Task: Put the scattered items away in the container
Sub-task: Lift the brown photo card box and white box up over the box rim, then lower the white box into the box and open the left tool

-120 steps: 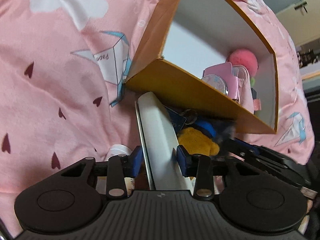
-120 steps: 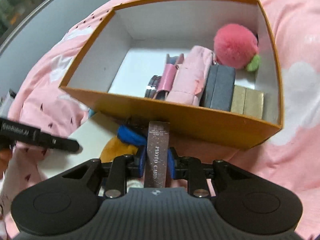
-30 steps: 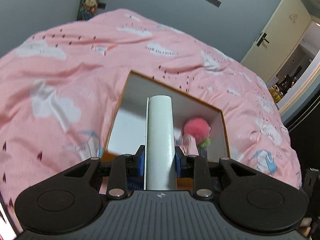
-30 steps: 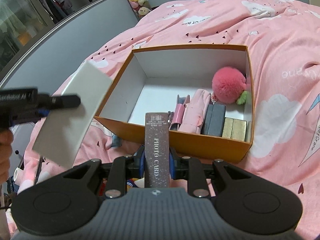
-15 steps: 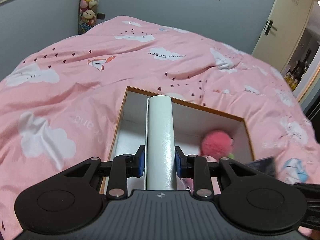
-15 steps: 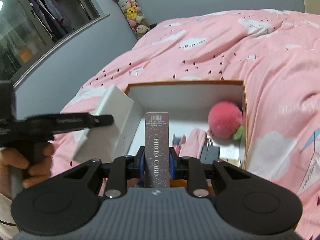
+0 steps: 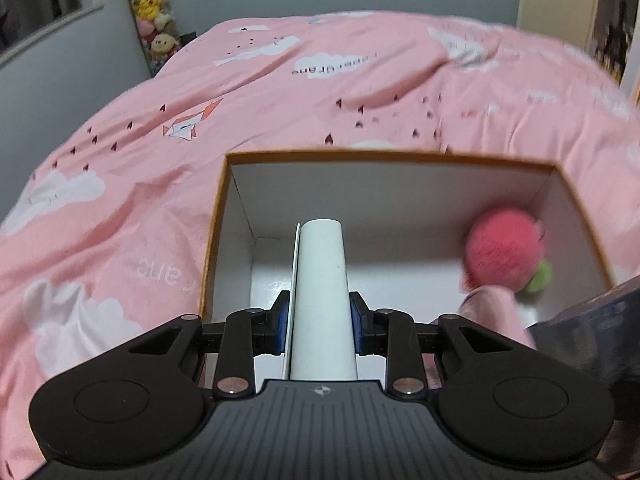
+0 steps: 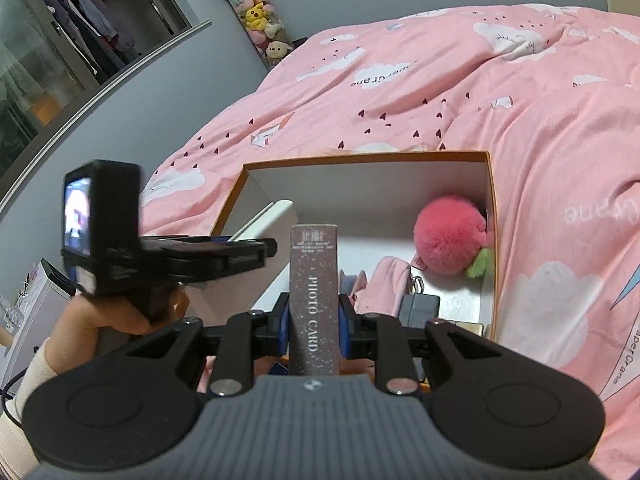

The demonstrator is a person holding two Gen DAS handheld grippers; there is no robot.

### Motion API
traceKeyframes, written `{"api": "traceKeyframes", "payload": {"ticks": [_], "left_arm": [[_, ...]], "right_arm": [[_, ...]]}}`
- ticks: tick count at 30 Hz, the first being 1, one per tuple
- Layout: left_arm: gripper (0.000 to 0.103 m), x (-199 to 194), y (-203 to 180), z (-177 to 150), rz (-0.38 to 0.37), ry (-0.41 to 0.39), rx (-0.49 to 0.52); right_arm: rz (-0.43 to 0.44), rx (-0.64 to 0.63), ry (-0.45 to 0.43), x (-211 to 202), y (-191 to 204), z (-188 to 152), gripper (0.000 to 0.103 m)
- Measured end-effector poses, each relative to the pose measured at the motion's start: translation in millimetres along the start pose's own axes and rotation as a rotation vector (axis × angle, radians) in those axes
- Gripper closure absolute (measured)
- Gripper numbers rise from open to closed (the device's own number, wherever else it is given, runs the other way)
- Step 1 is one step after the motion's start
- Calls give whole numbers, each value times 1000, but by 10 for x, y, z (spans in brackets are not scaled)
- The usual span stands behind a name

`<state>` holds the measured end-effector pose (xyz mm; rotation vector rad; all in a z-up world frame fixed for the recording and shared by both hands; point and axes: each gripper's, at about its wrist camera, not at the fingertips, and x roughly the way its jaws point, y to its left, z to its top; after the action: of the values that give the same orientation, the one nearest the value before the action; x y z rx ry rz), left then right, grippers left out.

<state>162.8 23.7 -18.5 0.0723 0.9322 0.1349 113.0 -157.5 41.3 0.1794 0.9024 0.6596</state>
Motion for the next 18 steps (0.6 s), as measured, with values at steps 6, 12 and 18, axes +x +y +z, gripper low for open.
{"api": "traceKeyframes", "payload": {"ticks": [6,12,18], "left_arm": [[70,229,-71,-65,32,64,50],[70,279,-105,-83,64,84,90],[70,336,-105,-180,41,122,56]], "right_arm": [[0,15,9,12,-50,-26,78],[-3,28,17,18,-82,-48,78],[-1,28,18,8,-75,-60,78]]}}
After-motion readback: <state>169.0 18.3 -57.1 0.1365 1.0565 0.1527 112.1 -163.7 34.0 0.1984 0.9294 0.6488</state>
